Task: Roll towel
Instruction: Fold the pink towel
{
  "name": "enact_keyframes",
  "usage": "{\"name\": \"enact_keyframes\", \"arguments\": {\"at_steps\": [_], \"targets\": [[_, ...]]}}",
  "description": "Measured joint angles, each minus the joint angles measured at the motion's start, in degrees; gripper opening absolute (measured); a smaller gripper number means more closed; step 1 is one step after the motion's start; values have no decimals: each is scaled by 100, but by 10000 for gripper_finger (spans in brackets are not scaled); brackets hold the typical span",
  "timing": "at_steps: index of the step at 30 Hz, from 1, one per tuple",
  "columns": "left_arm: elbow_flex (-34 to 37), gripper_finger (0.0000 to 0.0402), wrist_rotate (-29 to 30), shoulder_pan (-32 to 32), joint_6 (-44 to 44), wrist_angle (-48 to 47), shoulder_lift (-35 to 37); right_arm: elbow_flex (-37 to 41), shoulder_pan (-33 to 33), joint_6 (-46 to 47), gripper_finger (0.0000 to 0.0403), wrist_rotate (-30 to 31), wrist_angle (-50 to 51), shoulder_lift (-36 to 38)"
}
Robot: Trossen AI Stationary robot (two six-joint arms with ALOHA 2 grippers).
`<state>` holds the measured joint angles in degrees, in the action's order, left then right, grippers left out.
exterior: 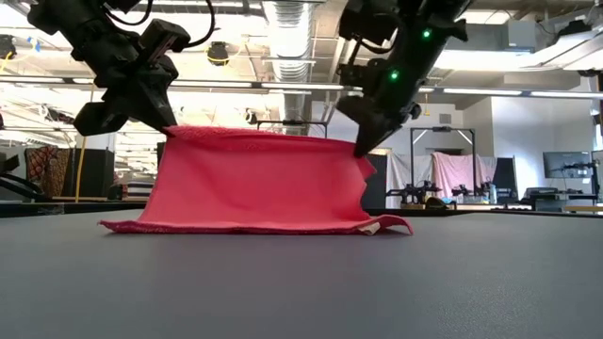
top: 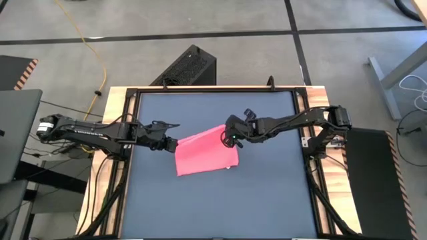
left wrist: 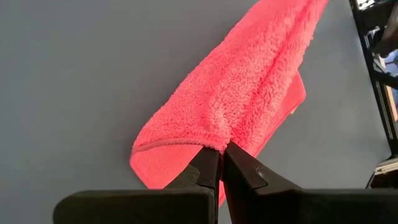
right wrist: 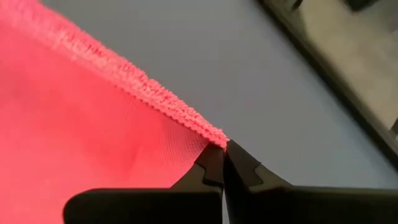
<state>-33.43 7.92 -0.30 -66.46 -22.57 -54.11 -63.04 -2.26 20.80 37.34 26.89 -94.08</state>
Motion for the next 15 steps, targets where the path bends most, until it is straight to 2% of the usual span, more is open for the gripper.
{"name": "enact_keyframes", "arguments": {"at_steps": [8,12,15], "targets": [[0,0,26,4,27,13,0,543,-283,-388,17,-16,-938,1],[0,0,26,4,74,17,-2,988,-508,-571,17,-487,-1481,1],[0,0,25,4,81,10,-2,1150,-638,-348,20,-837,-1601,2]]}}
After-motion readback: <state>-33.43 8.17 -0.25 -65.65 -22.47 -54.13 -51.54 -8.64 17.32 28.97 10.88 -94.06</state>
